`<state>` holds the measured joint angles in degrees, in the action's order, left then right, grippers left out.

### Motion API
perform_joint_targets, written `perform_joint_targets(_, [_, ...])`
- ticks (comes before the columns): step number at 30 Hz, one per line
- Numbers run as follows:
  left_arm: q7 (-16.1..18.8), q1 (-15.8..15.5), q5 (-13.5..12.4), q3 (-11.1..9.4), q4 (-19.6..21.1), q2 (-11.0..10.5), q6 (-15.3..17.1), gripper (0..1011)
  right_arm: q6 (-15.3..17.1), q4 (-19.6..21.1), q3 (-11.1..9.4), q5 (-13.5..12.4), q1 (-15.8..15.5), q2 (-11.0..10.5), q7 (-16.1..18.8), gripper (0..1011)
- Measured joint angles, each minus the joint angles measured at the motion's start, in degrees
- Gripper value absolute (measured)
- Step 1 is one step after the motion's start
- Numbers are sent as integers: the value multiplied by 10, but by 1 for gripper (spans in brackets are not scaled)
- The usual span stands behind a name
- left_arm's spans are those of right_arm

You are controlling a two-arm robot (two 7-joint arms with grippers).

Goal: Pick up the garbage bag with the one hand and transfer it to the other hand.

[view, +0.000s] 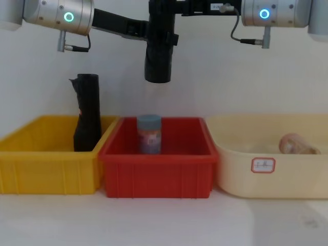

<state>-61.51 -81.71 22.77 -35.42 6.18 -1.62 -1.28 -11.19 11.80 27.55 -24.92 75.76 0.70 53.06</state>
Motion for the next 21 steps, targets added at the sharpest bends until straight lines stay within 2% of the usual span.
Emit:
perform_joint_targets(10, [0,0,0,0,0,0,0,471,-18,-42,1,-5,19,12,11,1000])
perform_joint_targets(18, [0,0,0,0,0,0,0,471,-24,-57,1,-6,26,16,16,999])
perform_joint_targets(21, [0,0,0,0,0,0,0,471,-31,-57,4,-16,27,17,27,1000])
